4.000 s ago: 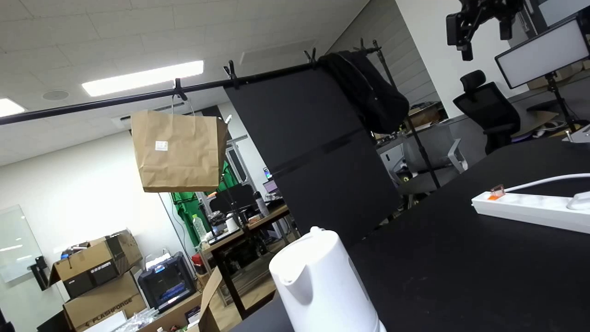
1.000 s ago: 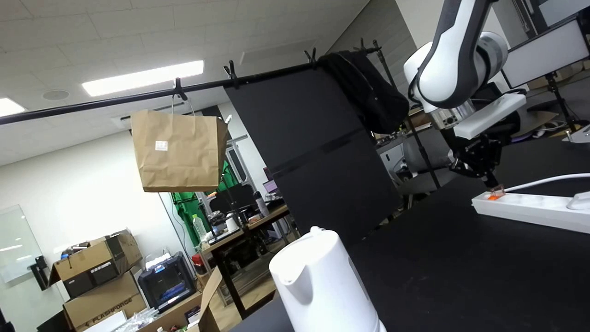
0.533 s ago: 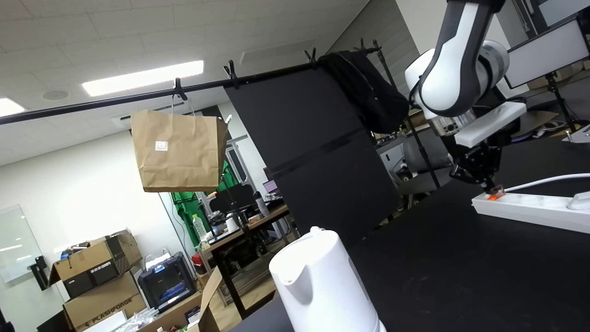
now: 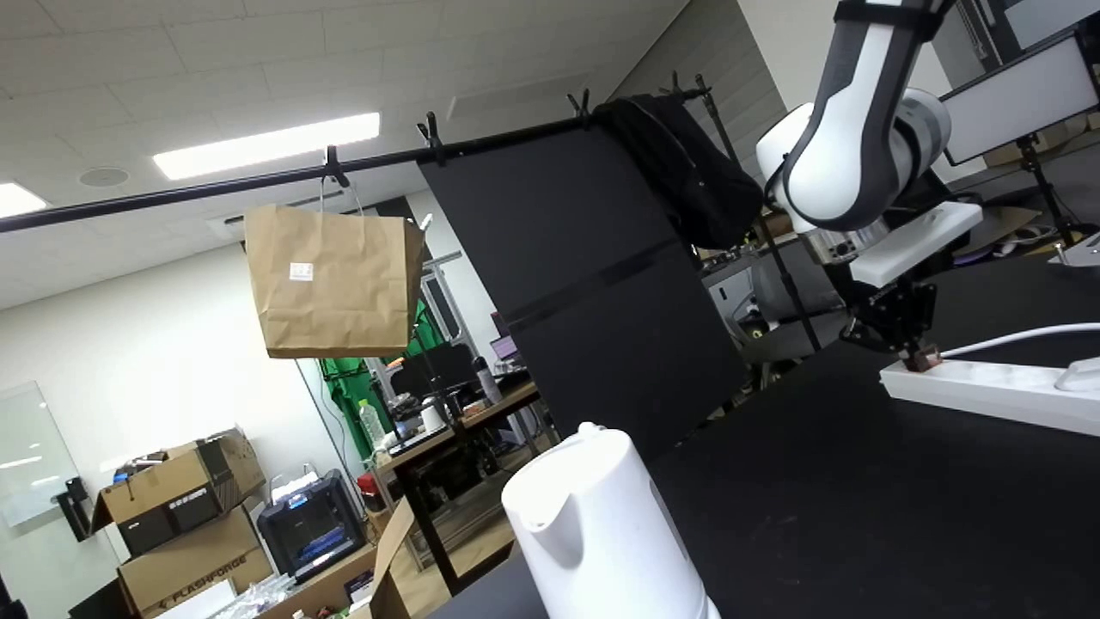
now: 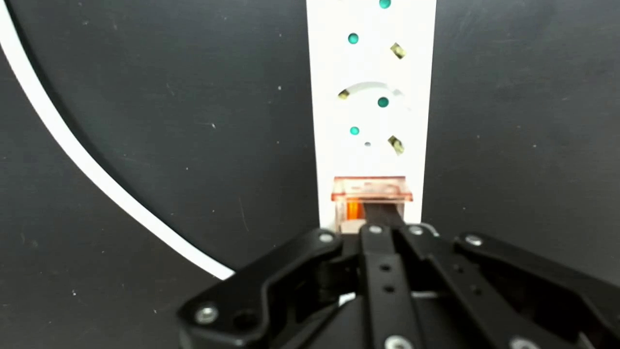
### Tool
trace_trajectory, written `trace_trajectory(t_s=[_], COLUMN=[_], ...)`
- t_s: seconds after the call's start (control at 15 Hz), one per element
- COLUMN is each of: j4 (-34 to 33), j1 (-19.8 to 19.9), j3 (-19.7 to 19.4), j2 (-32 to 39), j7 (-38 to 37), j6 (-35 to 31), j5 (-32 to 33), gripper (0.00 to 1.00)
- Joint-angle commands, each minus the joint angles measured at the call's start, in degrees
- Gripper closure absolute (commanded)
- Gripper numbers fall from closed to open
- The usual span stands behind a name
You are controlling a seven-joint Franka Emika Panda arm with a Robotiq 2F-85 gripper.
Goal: Turn on the extension cable
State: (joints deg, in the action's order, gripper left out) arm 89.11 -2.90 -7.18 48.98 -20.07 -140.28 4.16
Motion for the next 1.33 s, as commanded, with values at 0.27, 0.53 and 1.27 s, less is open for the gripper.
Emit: trace_trajectory(t_s=[0.27, 0.53, 1.27], j4=[-2.2, -2.7, -2.0], j1=[4.4, 11.9, 15.2], j3=[1.0, 6.1, 8.3], j2=[0.9, 2.8, -0.1], j7=[4.1, 11.7, 16.4], j6=[1.1, 2.1, 2.8], j5=[-3.8, -13.0, -20.7], gripper=[1.0, 1.0, 1.0])
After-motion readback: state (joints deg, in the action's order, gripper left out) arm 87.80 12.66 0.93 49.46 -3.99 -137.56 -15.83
